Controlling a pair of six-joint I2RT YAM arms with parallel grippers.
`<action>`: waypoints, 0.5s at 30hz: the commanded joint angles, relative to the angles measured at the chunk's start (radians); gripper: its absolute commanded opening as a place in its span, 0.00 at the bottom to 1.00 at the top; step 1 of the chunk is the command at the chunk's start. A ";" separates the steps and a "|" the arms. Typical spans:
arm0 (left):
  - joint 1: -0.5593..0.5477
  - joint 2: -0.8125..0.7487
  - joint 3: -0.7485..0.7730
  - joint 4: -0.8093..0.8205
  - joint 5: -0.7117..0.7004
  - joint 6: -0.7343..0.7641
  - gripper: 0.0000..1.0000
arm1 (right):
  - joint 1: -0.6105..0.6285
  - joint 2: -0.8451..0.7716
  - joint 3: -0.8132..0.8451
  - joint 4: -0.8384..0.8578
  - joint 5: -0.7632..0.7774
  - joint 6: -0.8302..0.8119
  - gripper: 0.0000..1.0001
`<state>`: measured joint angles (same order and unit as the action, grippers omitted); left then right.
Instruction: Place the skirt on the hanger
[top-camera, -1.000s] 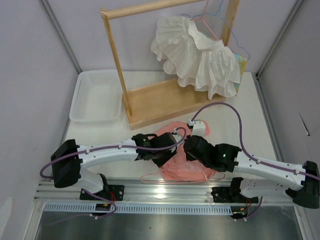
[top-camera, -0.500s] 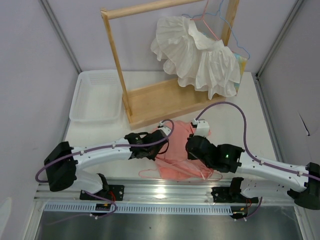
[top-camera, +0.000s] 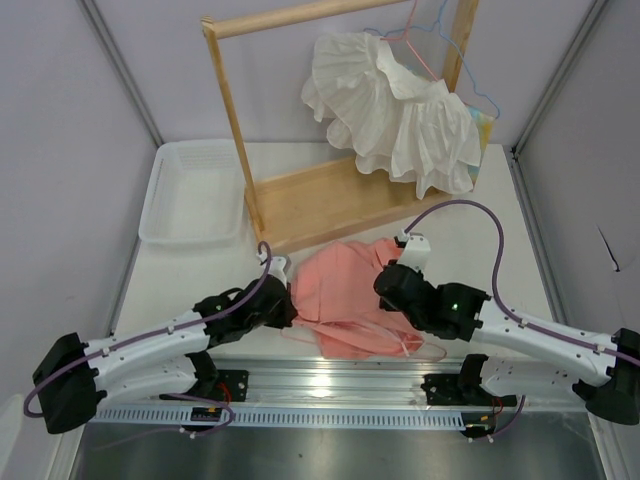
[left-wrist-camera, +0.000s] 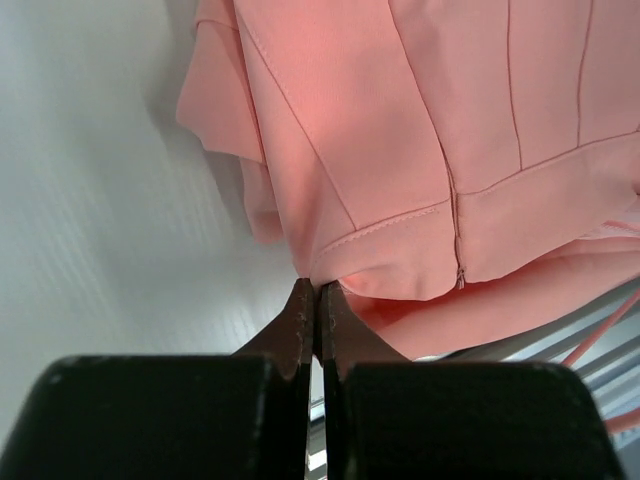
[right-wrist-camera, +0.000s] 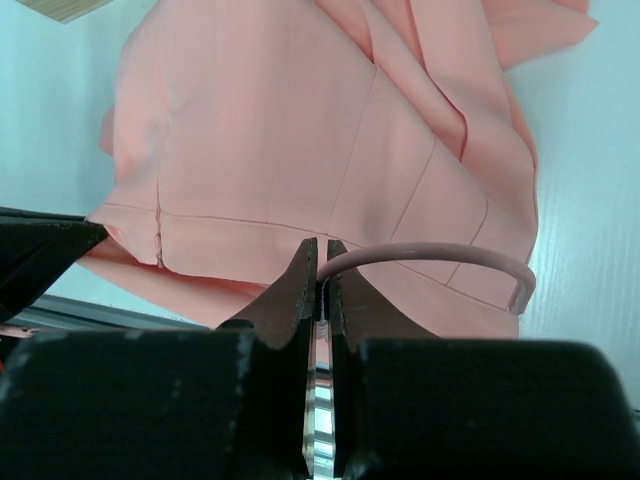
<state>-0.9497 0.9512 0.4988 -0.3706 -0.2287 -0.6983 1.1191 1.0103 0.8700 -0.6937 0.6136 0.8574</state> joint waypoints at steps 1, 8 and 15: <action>0.011 -0.054 -0.075 0.113 0.019 -0.090 0.00 | -0.012 0.014 0.061 -0.096 0.153 0.005 0.00; 0.008 -0.208 -0.244 0.272 -0.044 -0.176 0.00 | -0.067 0.016 0.072 -0.083 0.186 0.015 0.00; 0.003 -0.275 -0.241 0.217 -0.118 -0.188 0.00 | -0.067 0.033 0.027 -0.101 0.302 0.069 0.00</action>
<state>-0.9497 0.6952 0.2543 -0.1532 -0.2676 -0.8715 1.0561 1.0439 0.9085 -0.7403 0.7582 0.9073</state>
